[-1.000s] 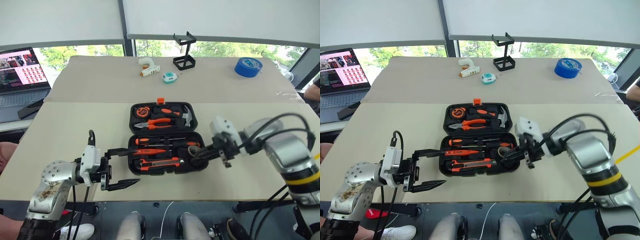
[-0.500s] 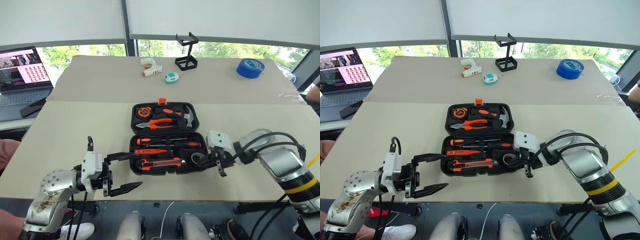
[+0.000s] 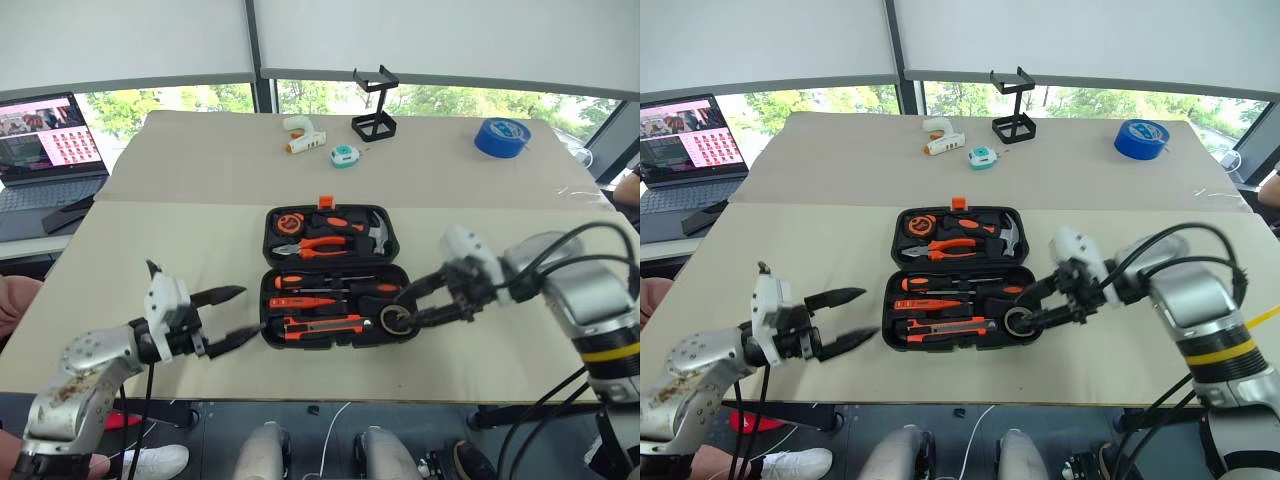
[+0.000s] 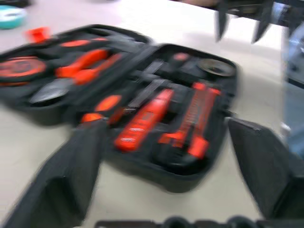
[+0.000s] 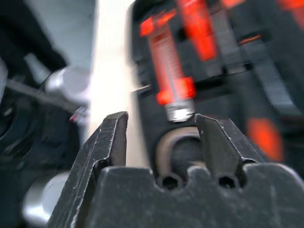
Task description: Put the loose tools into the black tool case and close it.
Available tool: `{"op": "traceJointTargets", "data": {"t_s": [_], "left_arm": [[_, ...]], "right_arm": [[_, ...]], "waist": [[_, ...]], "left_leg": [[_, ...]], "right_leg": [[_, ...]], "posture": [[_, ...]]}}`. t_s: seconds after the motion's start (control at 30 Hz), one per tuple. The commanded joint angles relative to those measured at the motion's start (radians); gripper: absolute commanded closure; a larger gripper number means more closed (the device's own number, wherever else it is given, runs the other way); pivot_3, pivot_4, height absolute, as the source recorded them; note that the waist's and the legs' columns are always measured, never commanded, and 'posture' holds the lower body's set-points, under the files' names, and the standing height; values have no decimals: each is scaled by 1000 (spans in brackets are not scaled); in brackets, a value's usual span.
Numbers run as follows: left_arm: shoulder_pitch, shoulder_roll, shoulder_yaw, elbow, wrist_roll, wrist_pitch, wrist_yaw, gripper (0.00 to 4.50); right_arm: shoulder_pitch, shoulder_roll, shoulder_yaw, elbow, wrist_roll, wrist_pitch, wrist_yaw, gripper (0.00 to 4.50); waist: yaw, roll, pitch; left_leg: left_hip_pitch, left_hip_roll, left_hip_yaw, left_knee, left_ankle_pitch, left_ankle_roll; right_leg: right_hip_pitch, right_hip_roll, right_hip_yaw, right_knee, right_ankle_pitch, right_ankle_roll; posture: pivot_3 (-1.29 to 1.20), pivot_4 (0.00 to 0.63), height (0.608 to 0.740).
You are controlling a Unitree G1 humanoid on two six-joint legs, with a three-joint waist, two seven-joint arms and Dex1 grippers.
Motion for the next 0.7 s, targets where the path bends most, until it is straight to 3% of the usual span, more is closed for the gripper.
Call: {"op": "traceJointTargets", "data": {"t_s": [0.03, 0.2, 0.27, 0.47, 0.57, 0.7], "left_arm": [[-114, -30, -10, 103, 69, 58, 134, 2176], [-230, -72, -112, 201, 173, 84, 196, 4096], [-276, -102, -157, 240, 203, 73, 194, 4414], [-345, -140, -245, 310, 250, 79, 144, 4414], [-363, -148, -282, 312, 268, 67, 102, 4414], [-359, -146, -291, 297, 275, 72, 69, 4414]], "right_arm": [[-34, 68, -32, 195, -119, -255, -137, 2398], [-87, 180, 0, 445, -287, -517, -344, 4228], [-106, 224, 15, 529, -340, -587, -421, 4463], [-99, 298, 30, 556, -351, -663, -392, 4463], [-27, 286, 38, 433, -313, -600, -320, 4463], [56, 271, 26, 287, -301, -517, -332, 4463]], "waist": [[-2, -2, 0], [-9, -2, 0], [-11, -2, 0], [-18, -2, 1], [-16, -3, 0], [-15, -2, 0]], "left_leg": [[0, 0, 1, 0, 0, 0], [-1, 0, 4, 0, 2, -3], [-1, 0, 6, 0, 2, -4], [-1, 0, 8, -1, 3, -4], [-1, 0, 7, -1, 3, -4], [-1, 0, 6, -1, 2, -4]], "right_leg": [[0, 0, 0, 1, 0, 0], [-3, 1, 1, 3, 0, 0], [-3, 1, 1, 4, 0, 0], [-3, 1, 1, 4, 0, 0], [-3, 1, 1, 4, 0, 0], [-2, 1, 0, 4, 0, 0]], "posture": [[0, 150, 740], [0, 150, 740], [0, 150, 740], [0, 150, 740], [0, 150, 740], [0, 150, 740]]}}
